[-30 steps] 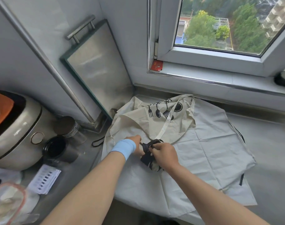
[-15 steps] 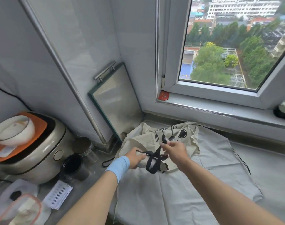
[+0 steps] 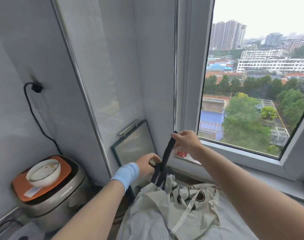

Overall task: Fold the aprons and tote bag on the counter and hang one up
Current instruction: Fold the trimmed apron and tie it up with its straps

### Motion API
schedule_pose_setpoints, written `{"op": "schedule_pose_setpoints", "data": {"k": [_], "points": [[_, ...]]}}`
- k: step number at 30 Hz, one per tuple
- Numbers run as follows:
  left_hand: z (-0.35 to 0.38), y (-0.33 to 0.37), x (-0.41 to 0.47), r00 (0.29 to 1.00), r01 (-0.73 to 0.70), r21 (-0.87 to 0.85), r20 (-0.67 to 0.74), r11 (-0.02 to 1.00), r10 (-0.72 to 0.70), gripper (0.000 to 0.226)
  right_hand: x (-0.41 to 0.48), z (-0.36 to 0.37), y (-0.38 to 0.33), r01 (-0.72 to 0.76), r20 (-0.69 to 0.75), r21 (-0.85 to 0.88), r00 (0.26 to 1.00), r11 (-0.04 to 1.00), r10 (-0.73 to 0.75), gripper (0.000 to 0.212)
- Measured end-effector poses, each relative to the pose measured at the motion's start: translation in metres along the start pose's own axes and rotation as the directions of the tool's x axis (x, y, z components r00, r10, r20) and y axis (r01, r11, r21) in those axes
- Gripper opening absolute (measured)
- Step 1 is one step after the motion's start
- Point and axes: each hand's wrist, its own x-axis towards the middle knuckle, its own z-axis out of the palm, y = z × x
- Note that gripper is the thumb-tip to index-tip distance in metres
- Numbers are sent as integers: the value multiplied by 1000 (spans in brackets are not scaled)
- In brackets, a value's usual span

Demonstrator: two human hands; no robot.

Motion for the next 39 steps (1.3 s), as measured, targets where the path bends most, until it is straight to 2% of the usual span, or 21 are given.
{"op": "schedule_pose_setpoints", "data": {"k": [6, 10, 13, 15, 17, 20, 23, 25, 26, 28, 31, 34, 36, 39], "points": [[-56, 50, 10, 942, -128, -74, -322, 989, 98, 28, 16, -3, -69, 78, 40, 45, 996, 996, -80, 29], [-103, 89, 19, 877, -224, -118, -458, 967, 147, 26, 24, 8, -124, 152, -60, 45, 987, 987, -149, 17], [-138, 110, 25, 825, -342, -214, -534, 915, 184, 29, 31, 20, -152, 181, -140, -7, 973, 983, -181, 22], [-157, 120, 25, 814, -399, -264, -542, 878, 207, 33, 37, 23, -165, 260, -208, -180, 933, 949, -295, 28], [-178, 131, 25, 806, -454, -304, -540, 838, 241, 39, 40, 24, -182, 322, -300, -322, 857, 890, -419, 30], [-203, 152, 26, 776, -482, -325, -590, 814, 223, 36, 41, 25, -208, 418, -373, -280, 783, 864, -499, 26], [-222, 174, 29, 753, -513, -384, -631, 768, 188, 27, 41, 32, -231, 522, -343, -297, 723, 800, -600, 20], [-237, 187, 29, 711, -515, -269, -665, 814, 230, 25, 43, 33, -249, 569, -325, -315, 687, 760, -650, 18], [-245, 193, 31, 689, -512, -215, -681, 832, 248, 34, 44, 32, -259, 582, -317, -310, 682, 751, -659, 16], [-260, 203, 36, 673, -519, -178, -689, 836, 271, 46, 47, 28, -277, 603, -294, -283, 686, 746, -665, 15], [-282, 218, 49, 695, -555, -206, -648, 806, 313, 26, 49, 20, -305, 598, -285, -160, 734, 785, -617, 12], [-303, 235, 58, 690, -613, -244, -629, 751, 358, 6, 53, 8, -328, 532, -263, 13, 819, 847, -511, 13], [-312, 243, 63, 693, -641, -306, -624, 704, 360, 11, 57, -3, -341, 491, -251, 132, 857, 861, -450, 19], [-327, 254, 75, 686, -642, -340, -655, 687, 317, 16, 66, -19, -359, 470, -230, 47, 863, 881, -449, 24]]}}
